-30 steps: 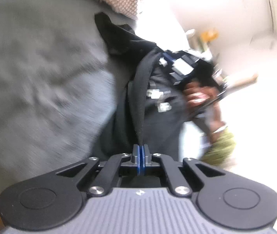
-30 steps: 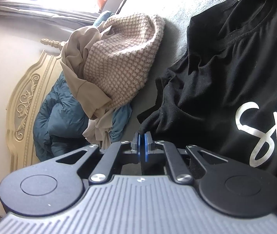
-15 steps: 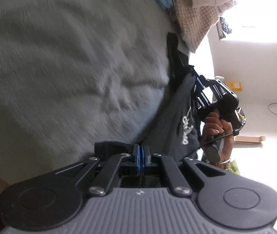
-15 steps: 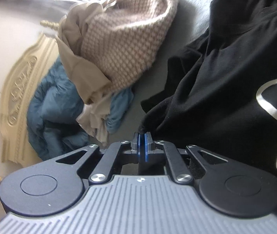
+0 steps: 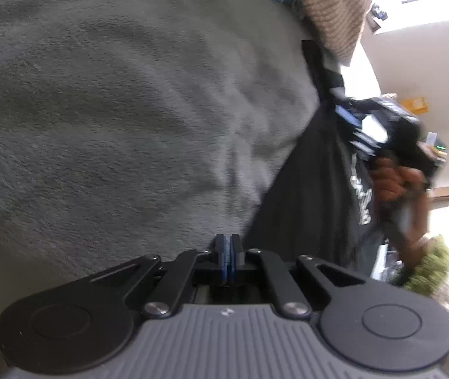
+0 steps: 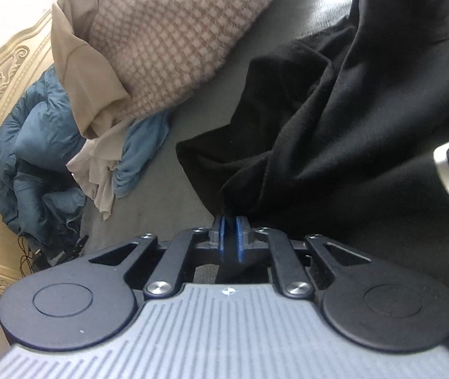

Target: Fold clothes

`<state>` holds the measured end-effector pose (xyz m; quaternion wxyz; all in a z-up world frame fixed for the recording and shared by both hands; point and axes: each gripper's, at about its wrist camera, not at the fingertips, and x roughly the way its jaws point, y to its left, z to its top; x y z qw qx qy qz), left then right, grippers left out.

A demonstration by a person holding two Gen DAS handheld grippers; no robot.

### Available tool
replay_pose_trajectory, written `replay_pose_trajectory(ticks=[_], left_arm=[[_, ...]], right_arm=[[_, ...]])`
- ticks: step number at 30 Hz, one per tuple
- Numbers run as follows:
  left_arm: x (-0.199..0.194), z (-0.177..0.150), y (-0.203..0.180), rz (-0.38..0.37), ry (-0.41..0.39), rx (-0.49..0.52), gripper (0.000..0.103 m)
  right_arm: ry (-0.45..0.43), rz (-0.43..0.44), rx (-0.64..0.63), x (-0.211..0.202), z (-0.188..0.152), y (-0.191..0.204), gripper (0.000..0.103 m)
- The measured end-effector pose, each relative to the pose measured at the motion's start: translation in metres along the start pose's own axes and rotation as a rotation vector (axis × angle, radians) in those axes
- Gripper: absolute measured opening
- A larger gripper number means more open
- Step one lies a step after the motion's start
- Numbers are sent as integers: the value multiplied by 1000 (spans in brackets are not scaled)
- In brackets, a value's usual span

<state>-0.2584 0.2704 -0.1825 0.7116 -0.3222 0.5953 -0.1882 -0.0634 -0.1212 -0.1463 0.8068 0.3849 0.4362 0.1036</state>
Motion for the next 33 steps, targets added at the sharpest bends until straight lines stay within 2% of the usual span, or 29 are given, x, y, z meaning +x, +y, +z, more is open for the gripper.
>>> replay_pose_trajectory(ticks=[1,3,4,7,8,11,13,18,22,25,28,30,33], left_arm=[[-1,1,3,-3,4,-5,4],[-5,1,4,-10,3,-4,8],[-8,1,4,-13,2,0,12],[-16,-2,2,-24,5,31,25],[-18,-3,-1,-28,12,55,26],[-21,-8,-15,-30,45,159,32],[-15,-12,-30,-4,75,266,38],[-8,-24,-58,73,130,532,39],[-17,-27,-70,100,156,655,42],[-20,-20,-76,115,146,695,45],[-11,-11,-80,111,137,693,45],[1,-9,-79,105,172,677,45],[15,-17,-76,130,231,671,38]], right_arm=[[-20,1,-14,-10,0,3,33],[-59,3,-45,-34,-2,8,49],[-78,4,-61,-47,-2,10,50],[-125,21,-79,-92,-10,10,52],[-136,30,-69,-106,-13,8,52],[-154,57,-16,-155,-34,-4,53],[-154,41,21,-185,-54,-14,54],[-111,-43,162,-243,-111,-47,54],[-88,-87,263,-274,-153,-69,54],[-97,-83,308,-289,-177,-78,54],[-98,-61,348,-292,-193,-84,54],[-101,-41,364,-290,-199,-84,54],[-92,-2,336,-276,-202,-78,54]])
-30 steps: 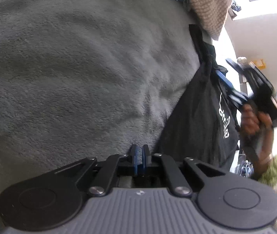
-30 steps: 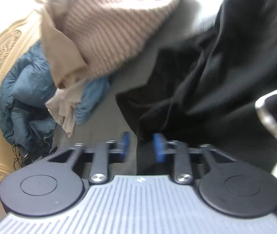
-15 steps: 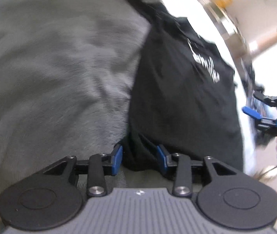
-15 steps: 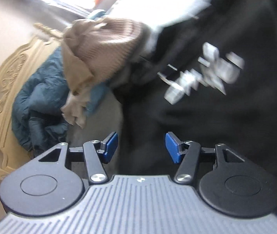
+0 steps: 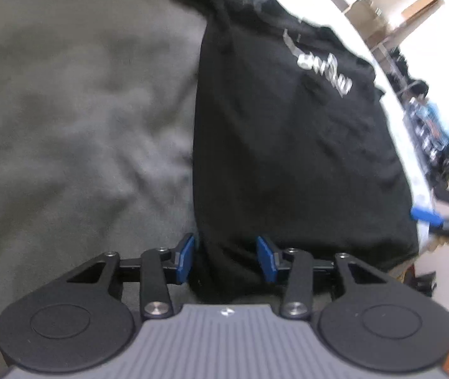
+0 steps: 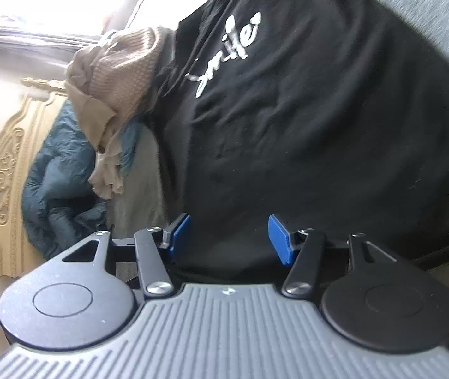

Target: Fold clothes

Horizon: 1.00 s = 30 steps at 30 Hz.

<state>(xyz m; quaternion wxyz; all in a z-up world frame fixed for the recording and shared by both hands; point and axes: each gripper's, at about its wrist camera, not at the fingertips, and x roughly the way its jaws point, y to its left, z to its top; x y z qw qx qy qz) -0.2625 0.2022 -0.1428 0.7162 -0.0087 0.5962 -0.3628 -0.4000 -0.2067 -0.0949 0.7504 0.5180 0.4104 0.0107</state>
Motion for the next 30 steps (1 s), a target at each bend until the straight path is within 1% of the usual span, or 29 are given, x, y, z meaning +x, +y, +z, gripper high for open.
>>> replay_pose_trajectory(ticks=[2,4,5,6,7,8,10,12,15,16,18,21,23,26,27,29,30], left_arm=[[-2,-5,1,8,13,-28,34],[-5,-9,3,14,20,-69,20],[-7,-11,5,17,25,-88,17],[-9,-14,6,21,33,-102,12],[-10,-18,8,19,38,-116,10],[-13,-21,9,9,37,-128,9],[-18,-27,11,-12,32,-152,8],[-21,-32,16,-26,38,-192,8],[-19,-36,27,-30,38,-248,8],[-18,-36,28,-20,35,-251,8],[-14,-34,26,-2,34,-243,8],[-7,-29,18,35,47,-204,8],[-2,-26,15,58,62,-194,8],[4,-21,13,82,86,-192,10],[6,-18,13,89,95,-189,10],[8,-14,10,104,114,-183,10],[9,-12,9,112,122,-181,10]], right_arm=[[34,9,-108,21,2,17,54],[71,-6,-277,48,4,41,52],[91,-17,-357,61,4,50,51],[108,-36,-421,76,3,57,48],[131,-58,-466,90,1,60,39],[154,-81,-509,103,-1,62,36],[190,-119,-540,122,-4,59,28],[219,-146,-559,134,-7,55,25],[228,-143,-556,136,-6,51,25],[231,-141,-554,136,-5,50,23],[237,-137,-550,138,-3,47,23],[240,-124,-557,132,-3,50,25],[232,-109,-564,119,-8,54,27],[223,-109,-534,83,-20,50,27],[218,-120,-514,68,-25,44,27],[194,-178,-468,31,-31,26,27],[170,-218,-449,11,-32,14,27]])
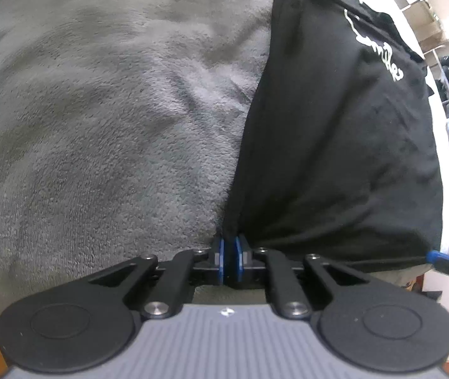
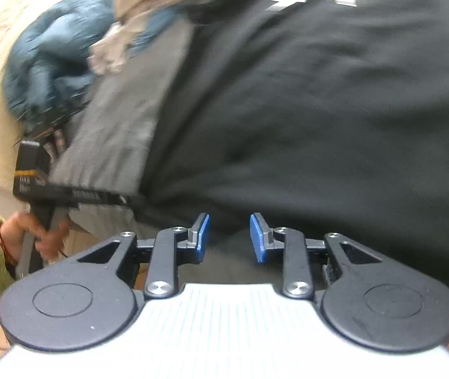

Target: Fold clothes

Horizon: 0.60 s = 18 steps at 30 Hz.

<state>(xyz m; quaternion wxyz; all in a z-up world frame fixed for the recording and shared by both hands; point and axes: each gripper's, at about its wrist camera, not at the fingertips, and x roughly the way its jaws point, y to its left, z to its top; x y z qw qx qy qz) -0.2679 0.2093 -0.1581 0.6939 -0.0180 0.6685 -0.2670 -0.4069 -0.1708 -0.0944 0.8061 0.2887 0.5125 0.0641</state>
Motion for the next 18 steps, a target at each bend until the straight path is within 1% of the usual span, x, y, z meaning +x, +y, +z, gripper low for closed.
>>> replay_pose_trajectory(ticks=[3,5,7,9,12,13,15,18], left_arm=[[2,5,-4,20,18,-5,10],[3,7,-5,31,24,-17,11],[4,9,-6,41,26,-27,11],[5,10,-7,48,26,-39,11],[5,11,-6,46,24,-69,11],[5,11,-5,44,23,-80,11],[5,12,-4,42,22,-99,11],[6,13,-5,49,16,-111,11]], right_arm=[[-76,-136,106,-46,-20,-48,28],[-138,-206,221,-71,-24,-90,30],[-188,-225,300,-83,-22,-125,32],[-209,-211,351,-82,-16,-149,33],[-218,-151,402,-69,-11,-172,35],[-201,-121,428,-63,-11,-180,36],[-176,-91,470,-55,-16,-186,36],[-159,-49,501,-51,-29,-185,36]])
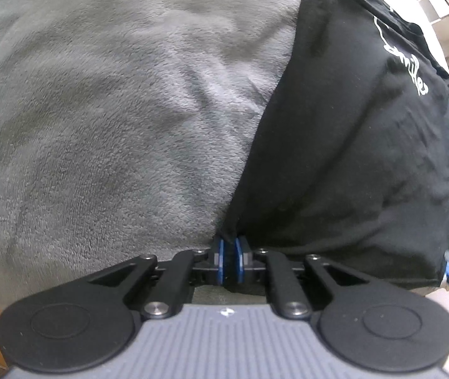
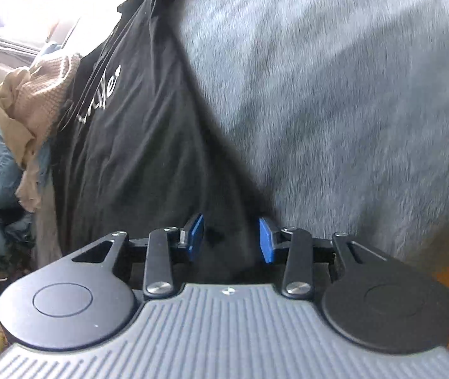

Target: Fold clothes

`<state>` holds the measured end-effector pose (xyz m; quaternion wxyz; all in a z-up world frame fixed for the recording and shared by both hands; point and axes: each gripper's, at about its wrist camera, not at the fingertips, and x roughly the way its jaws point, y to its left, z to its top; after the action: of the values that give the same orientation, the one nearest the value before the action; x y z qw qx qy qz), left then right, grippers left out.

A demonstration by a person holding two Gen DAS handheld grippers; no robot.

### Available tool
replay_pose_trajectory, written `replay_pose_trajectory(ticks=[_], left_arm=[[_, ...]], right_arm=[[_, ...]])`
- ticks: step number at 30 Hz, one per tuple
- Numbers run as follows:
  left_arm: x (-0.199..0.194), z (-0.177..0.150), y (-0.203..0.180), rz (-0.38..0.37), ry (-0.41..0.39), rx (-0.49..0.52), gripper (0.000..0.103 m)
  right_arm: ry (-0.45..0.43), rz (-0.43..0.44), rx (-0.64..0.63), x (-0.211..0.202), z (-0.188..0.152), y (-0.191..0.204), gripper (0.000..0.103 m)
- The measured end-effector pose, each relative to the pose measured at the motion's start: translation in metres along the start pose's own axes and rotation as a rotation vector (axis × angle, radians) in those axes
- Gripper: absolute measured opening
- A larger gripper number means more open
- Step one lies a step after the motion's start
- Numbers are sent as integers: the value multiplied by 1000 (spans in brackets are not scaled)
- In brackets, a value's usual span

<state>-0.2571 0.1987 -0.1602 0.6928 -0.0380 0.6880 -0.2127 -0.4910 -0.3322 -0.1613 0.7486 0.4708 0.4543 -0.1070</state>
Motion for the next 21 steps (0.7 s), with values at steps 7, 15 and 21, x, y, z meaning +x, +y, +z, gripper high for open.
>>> replay_pose_trajectory(ticks=[7,15,21], left_arm=[[-5,4,-11,30,3,-18,5],[-109,35,-41,-133,-108,-192,3],[-146,17,-58,-119,-9,-106,3]], right_arm=[[159,22,15,8,-12,5,8],[153,154,-29,-33,66,69,5],[127,222,-117,-119,98,127,5]])
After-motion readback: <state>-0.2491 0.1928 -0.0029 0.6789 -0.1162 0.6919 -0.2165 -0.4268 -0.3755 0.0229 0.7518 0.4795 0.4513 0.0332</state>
